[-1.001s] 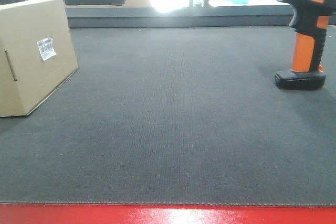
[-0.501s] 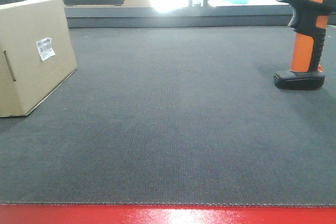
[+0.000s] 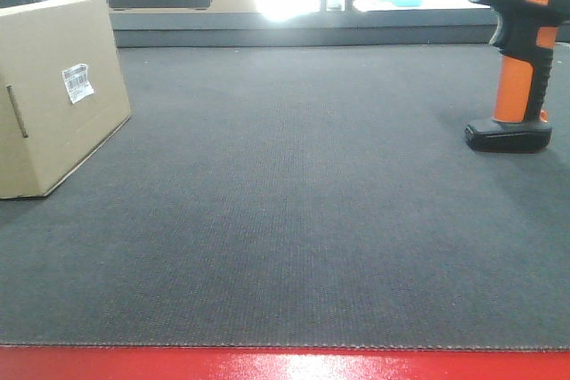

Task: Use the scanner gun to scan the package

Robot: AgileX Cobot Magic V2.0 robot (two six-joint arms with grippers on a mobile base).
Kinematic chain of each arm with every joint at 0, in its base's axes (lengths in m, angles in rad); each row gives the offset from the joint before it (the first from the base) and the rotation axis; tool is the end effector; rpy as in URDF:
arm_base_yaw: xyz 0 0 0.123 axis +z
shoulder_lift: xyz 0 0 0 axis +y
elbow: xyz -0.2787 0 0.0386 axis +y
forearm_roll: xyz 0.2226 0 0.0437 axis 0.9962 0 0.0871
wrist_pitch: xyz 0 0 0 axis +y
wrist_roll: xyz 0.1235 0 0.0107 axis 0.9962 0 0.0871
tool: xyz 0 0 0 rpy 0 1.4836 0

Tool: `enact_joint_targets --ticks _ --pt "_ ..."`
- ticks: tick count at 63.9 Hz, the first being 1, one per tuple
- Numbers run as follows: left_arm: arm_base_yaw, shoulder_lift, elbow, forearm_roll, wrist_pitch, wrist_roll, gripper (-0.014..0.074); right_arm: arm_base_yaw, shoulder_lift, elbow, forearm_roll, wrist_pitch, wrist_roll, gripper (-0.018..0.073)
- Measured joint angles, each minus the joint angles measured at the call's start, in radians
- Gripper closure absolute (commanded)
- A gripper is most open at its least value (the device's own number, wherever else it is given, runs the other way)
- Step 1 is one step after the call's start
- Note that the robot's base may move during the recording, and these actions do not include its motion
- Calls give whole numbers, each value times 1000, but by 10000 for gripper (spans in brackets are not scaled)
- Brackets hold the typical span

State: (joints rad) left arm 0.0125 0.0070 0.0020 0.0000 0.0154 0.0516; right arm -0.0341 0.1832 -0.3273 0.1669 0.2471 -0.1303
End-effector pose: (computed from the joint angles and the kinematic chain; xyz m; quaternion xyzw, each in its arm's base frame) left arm 0.0683 0.0009 0.2129 0.0134 0.6844 0.0234 0.7286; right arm 0.0710 0.0026 0.2853 0.0091 0.7115 0.0136 0.7025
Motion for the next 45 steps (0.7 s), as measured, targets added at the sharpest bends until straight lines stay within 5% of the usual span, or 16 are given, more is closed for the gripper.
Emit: enact_joint_targets --ticks 27,45 --pt "0 0 0 0 -2 0 707 0 -5 17 -11 -9 0 713" --pt "0 0 0 0 -2 0 707 0 -148 261 -15 -142 0 713"
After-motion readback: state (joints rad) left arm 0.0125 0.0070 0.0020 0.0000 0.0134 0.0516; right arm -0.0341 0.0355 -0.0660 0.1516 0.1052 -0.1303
